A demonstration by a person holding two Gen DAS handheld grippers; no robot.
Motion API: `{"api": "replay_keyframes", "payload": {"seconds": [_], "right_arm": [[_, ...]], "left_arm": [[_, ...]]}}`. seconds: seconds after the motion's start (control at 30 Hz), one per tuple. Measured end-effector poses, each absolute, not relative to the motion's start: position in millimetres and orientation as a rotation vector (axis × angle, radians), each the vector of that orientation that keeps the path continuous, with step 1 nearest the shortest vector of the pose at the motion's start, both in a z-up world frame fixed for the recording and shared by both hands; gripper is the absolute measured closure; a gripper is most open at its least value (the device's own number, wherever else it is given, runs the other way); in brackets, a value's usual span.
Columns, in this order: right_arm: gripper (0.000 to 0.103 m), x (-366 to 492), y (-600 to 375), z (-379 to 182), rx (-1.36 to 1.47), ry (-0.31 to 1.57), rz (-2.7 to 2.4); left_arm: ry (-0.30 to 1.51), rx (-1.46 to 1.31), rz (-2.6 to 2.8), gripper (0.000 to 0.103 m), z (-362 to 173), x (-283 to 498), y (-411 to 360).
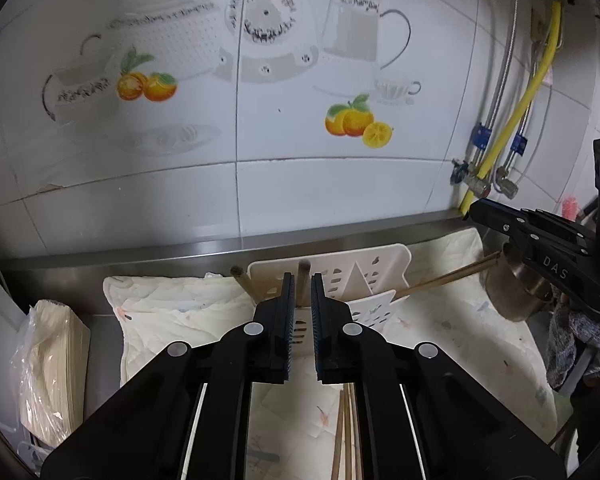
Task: Organize utensils
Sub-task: 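Open the right tool over the holder while the left tool releases its chopstick into it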
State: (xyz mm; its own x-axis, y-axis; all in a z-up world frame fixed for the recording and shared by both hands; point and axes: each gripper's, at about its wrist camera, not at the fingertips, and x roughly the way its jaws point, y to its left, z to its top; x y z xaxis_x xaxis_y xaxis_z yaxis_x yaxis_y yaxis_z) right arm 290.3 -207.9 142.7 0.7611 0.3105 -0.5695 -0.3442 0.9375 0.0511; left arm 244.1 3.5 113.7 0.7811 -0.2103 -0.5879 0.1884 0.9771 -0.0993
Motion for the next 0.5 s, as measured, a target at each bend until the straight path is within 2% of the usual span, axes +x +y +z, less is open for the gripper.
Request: {"api": "replay_keyframes", "payload": {"seconds": [0.23,0.5], "right_arm": [[0.088,260.0,-211.1,153.5,-0.075,0.589,0.373],[0.086,208.0,-207.0,135.4,-0.073,0.622,0.419]], "left_arm": [[0.610,-0.033,-0.207,0.094,116.2,212.2,9.4],[0.617,-0.048,-0.181,0.086,96.7,167.3,20.1]]}}
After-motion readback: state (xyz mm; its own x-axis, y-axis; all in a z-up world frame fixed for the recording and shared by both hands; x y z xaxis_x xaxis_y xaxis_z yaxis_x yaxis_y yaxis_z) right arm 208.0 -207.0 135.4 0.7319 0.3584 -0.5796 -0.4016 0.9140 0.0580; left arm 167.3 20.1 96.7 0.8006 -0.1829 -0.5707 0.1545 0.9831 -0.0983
